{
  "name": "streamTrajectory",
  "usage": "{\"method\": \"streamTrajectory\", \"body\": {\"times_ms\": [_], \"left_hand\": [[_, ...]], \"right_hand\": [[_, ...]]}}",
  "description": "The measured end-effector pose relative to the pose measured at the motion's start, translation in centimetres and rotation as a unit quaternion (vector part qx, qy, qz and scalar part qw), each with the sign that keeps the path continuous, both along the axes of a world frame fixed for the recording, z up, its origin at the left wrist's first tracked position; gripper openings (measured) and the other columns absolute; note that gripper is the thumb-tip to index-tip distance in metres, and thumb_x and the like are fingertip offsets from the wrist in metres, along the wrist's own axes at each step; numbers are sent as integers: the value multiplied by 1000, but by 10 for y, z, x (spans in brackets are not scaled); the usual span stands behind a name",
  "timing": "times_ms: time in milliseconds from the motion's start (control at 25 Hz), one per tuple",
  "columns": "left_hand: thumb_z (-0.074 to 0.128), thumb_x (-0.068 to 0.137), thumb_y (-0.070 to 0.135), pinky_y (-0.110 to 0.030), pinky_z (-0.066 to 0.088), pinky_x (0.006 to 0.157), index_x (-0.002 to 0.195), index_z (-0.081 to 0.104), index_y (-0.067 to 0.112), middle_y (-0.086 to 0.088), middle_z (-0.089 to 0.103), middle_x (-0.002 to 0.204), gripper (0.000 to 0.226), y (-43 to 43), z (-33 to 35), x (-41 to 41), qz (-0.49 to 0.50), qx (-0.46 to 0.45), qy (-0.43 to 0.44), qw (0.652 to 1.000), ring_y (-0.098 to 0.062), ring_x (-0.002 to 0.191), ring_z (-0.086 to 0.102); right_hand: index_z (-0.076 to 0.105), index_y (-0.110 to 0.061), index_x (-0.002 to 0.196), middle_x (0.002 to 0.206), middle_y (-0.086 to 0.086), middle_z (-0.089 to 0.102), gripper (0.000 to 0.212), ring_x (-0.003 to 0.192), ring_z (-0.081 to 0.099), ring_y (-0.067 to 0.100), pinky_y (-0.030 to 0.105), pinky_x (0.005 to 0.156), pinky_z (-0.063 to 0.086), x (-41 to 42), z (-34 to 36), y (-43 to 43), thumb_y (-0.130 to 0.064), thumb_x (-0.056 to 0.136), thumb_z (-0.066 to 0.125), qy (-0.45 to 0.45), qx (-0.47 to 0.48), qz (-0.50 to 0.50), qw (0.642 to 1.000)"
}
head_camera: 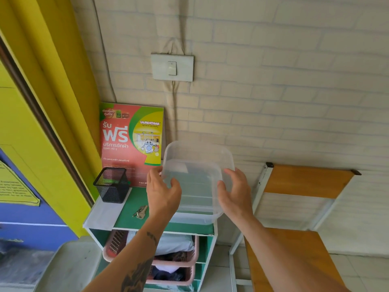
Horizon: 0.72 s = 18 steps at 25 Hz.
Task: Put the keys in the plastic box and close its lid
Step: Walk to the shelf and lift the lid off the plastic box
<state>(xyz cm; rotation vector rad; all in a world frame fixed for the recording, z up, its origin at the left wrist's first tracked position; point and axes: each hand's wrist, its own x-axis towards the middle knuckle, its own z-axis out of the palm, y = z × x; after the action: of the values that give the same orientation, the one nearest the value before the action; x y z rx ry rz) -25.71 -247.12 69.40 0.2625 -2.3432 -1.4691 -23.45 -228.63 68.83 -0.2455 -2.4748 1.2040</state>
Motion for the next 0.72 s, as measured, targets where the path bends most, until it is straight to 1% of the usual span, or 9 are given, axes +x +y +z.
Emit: {"method": "streamTrajectory", "body": {"times_ms": [40,80,160,280,400,480,600,680,720], "left_hand": [[58,80,12,-43,47,85,117,48,13,-5,54,115,38,7,1,3,0,1,2,1000,-22,96,49],[57,81,13,-43,48,87,122,49,13,-5,54,120,42,15,2,7,-2,2,2,1000,-22,98,50],[55,83,14,-45,50,90,131,48,15,-5,53,128,49,32,4,13,-8,4,5,1000,-23,105,53],[53,85,12,-44,50,96,138,45,17,-3,51,135,54,61,8,20,-25,12,24,999,-19,112,55],[53,86,10,-44,51,96,139,44,17,-2,49,138,54,106,12,31,-27,12,38,999,-17,114,57],[55,86,11,-45,50,97,139,44,17,-2,49,138,55,142,11,40,-32,0,36,999,-19,114,56],[56,85,13,-47,41,108,142,41,15,-6,47,143,59,200,-5,58,-46,-44,4,998,-25,127,47],[56,84,15,-45,34,113,143,39,15,-5,46,145,61,233,-23,73,-53,-78,-26,995,-26,131,40],[56,84,16,-42,33,112,144,39,15,-4,46,144,62,251,-34,80,-56,-96,-43,993,-26,130,38]], "right_hand": [[51,-19,138,152,5,40,44,140,35,19,40,114,34,3,1,7,-27,94,57,-2,1,-3,1000],[51,-20,138,153,4,39,44,141,34,20,42,114,33,7,2,14,-27,95,57,-2,0,-6,1000],[50,-23,138,155,3,37,44,143,31,20,42,115,31,13,4,31,-26,95,57,2,2,-11,1000],[51,-23,138,156,2,36,43,143,32,21,46,114,34,20,6,59,-25,95,57,5,-1,-11,1000],[50,-21,139,157,3,33,43,146,25,18,40,117,28,33,8,104,-22,96,55,-3,-2,-5,1000],[51,-18,138,155,5,37,43,145,28,19,40,116,29,45,7,139,-21,96,54,-9,-1,-8,1000],[52,-14,136,145,6,46,42,136,41,22,43,112,38,68,-6,196,-19,94,55,-23,5,-21,999],[52,-14,135,146,6,45,42,136,41,22,43,112,38,83,-22,231,-18,94,55,-51,12,-25,998],[52,-14,136,149,6,42,42,139,38,22,44,113,37,90,-34,249,-20,94,54,-72,18,-28,997]]}}
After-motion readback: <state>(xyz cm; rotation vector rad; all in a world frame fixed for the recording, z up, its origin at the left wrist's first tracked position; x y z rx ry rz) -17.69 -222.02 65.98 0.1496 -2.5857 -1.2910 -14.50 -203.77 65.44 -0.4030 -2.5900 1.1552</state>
